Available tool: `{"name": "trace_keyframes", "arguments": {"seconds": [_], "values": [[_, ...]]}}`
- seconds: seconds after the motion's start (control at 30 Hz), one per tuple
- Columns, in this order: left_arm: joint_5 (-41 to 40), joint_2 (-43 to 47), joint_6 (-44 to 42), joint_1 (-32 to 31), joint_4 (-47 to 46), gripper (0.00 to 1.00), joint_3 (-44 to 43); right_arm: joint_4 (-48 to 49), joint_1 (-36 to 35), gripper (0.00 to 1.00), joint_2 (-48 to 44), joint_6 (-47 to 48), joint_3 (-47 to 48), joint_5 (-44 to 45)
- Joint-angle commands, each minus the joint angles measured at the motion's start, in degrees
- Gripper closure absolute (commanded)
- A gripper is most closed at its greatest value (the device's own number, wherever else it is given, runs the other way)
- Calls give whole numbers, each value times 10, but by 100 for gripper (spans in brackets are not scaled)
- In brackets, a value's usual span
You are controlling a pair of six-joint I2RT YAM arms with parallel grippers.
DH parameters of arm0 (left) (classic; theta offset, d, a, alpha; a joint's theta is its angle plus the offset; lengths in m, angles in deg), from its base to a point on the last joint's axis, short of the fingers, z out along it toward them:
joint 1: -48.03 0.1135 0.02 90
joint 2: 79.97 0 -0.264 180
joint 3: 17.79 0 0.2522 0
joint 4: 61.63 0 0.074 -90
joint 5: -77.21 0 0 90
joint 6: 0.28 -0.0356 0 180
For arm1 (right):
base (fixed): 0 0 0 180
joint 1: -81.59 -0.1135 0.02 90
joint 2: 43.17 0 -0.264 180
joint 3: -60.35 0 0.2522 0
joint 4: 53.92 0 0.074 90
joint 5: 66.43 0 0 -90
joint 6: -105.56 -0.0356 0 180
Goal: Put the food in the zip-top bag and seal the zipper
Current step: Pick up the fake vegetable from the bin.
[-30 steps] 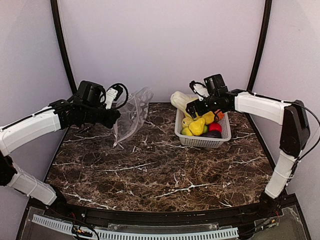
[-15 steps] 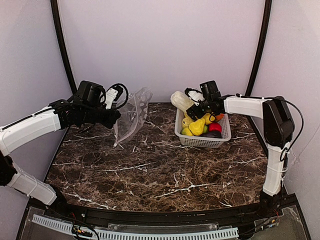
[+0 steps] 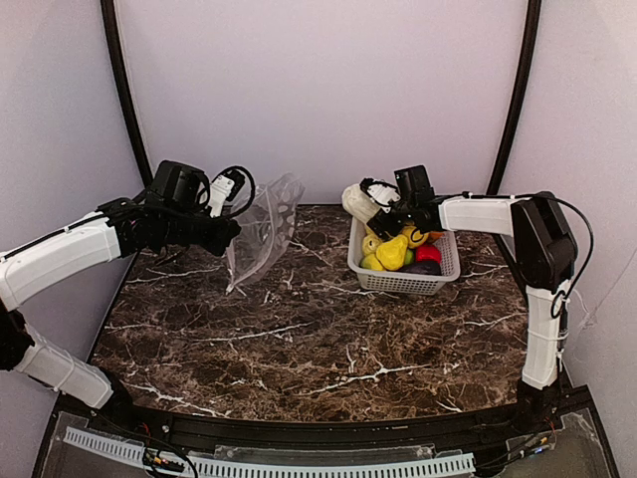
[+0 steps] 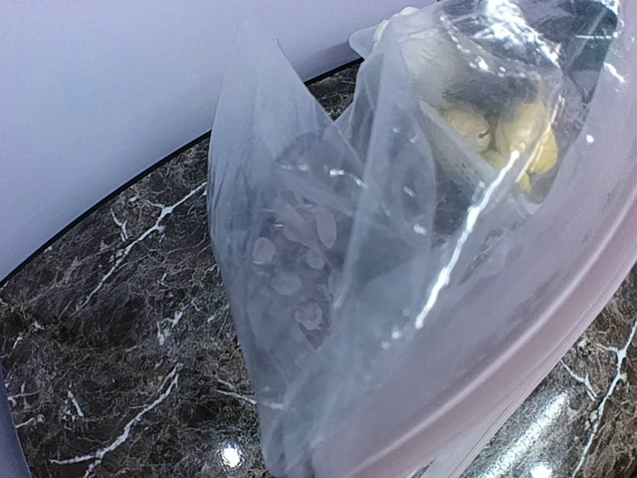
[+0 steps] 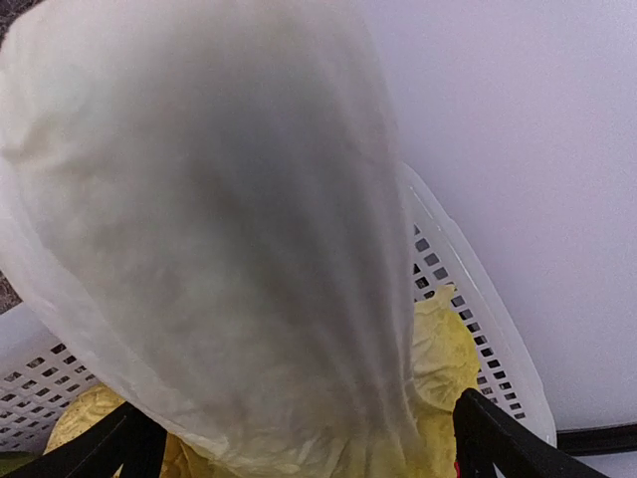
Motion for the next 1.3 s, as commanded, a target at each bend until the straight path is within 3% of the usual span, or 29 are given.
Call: {"name": "trace_keyframes", "arguments": {"seconds": [0.0,0.2,0.4,0.77,0.87,1.0,1.27], "values": [[10,7,-3,4,11,99,0,-5,1,2,11,22,15,-44],[11,6,-2,4,13,99,-1,-31,1,2,23,39,35,-55],[12,5,-3,4,14,99,-2,-39,2,9,52,36,72,-19],[12,4,-4,5,14,99,-2,8,1,43,18,23,47,-5],[13,3,-3,5,14,99,-2,20,1,47,7,21,42,9],[13,3,-2,5,14,99,-2,54,1,63,-8,26,37,46],[3,6,2,5,10,99,1,115,1,65,-75,33,22,95]]}}
